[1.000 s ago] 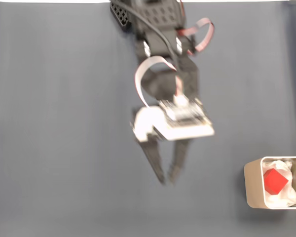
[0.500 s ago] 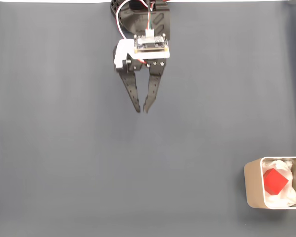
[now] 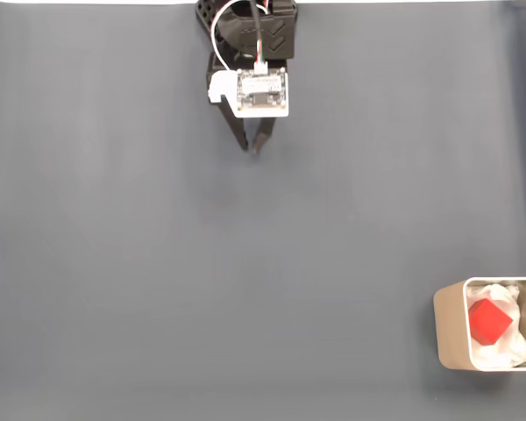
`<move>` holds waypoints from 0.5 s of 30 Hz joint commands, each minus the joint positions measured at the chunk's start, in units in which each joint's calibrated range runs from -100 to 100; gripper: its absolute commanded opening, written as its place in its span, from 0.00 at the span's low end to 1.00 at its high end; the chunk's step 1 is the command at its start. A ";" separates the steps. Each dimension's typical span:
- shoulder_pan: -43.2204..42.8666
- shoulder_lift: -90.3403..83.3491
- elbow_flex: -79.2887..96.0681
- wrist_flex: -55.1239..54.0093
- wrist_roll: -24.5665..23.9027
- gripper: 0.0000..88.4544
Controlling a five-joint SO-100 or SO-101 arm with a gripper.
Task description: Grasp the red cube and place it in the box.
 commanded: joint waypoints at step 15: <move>0.24 -0.61 0.45 14.17 -0.05 0.00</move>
